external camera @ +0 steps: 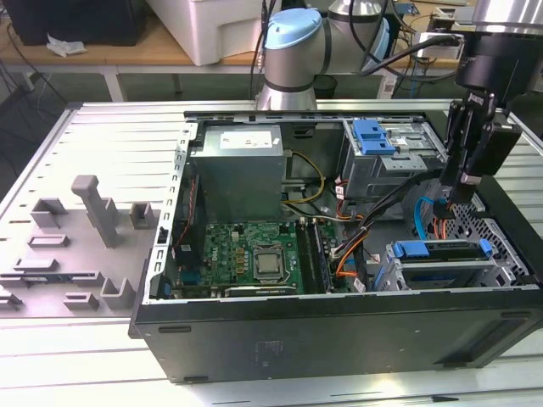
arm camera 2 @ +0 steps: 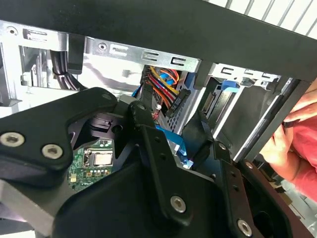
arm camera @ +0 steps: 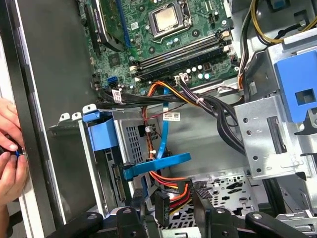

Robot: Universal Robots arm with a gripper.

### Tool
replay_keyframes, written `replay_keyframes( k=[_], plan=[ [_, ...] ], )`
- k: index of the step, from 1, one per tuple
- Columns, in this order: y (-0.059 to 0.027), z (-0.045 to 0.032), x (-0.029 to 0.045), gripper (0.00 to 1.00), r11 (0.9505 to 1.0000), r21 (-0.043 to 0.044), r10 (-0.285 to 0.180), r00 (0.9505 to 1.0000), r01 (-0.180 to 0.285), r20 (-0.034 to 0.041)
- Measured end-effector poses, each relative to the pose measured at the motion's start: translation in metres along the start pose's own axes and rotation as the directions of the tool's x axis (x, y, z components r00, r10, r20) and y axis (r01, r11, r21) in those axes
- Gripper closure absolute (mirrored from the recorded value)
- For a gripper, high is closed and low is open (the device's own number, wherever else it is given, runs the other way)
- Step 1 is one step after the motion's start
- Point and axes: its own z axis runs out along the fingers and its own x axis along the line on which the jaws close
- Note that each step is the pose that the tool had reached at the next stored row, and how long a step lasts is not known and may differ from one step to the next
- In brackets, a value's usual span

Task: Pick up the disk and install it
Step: 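Insert the first disk wire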

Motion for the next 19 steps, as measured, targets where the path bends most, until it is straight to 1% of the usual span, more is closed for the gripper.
replay_keyframes(
  k=[1,2,3,15,17,19],
  plan=[
    [-0.0015,0.0021,-0.0013,0.48,1.0000,-0.0070,-0.003,0.9999,0.003,-0.0118],
    [-0.0015,0.0030,-0.0019,0.57,1.0000,-0.0082,-0.003,0.9998,0.003,-0.0204],
    [0.0000,0.0008,-0.0098,0.57,0.9999,-0.0128,-0.006,0.9991,0.005,-0.0415],
    [0.0003,0.0006,-0.0110,0.57,0.9999,-0.0129,-0.006,0.9991,0.005,-0.0415],
    [0.0004,0.0005,-0.0114,0.58,0.9999,-0.0129,-0.006,0.9991,0.005,-0.0416],
    [0.0004,0.0004,-0.0115,0.72,0.9999,-0.0129,-0.006,0.9991,0.005,-0.0417]
  ],
)
